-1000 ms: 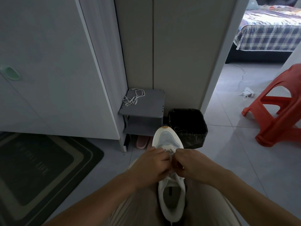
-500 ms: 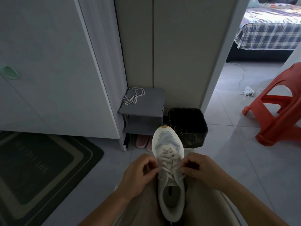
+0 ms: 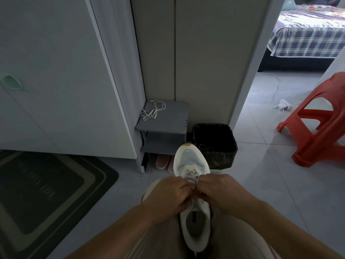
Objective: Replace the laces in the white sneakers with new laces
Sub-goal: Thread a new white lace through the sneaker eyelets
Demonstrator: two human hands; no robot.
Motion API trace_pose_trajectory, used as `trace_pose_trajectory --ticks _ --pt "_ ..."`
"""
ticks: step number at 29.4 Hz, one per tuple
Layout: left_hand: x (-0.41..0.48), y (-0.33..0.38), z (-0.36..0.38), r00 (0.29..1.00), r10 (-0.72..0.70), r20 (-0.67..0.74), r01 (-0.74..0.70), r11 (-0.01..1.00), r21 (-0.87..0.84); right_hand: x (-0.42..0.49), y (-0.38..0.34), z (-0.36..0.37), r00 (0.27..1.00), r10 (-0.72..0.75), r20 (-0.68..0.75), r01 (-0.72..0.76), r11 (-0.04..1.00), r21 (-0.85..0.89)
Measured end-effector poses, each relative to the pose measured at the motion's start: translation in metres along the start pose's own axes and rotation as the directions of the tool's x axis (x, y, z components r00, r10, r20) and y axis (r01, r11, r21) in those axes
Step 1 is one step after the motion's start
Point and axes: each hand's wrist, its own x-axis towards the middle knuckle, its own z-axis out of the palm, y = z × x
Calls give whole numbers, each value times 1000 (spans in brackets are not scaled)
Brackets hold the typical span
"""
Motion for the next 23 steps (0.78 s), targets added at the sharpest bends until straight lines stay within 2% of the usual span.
trace_pose_trajectory --ticks 3,6,8,11,14,16,19,23 --pt "-9 6 4 990 -132 -41 126 985 -120 -6 -6 5 993 95 -69 -94 995 16" --pt "-27 7 9 921 -376 -98 336 898 -285 -23 -13 13 929 358 -95 -328 914 237" --pt "-32 12 12 904 -417 -92 364 864 -348 -35 -12 22 872 479 -101 -416 834 364" --pt "-31 18 13 929 -361 -82 300 864 -404 -36 -10 24 871 488 -63 -425 810 404" --pt "-35 12 11 881 -471 -47 388 774 -500 -39 -11 19 864 502 39 -460 757 464" --pt "-37 12 9 870 -494 17 423 726 -542 -39 -11 14 878 468 102 -467 789 400" --pt "-33 19 8 888 -457 53 419 757 -502 -35 -11 9 879 436 192 -476 821 314" --pt "-30 15 3 864 -488 126 493 767 -412 -33 -6 4 887 384 256 -442 866 233"
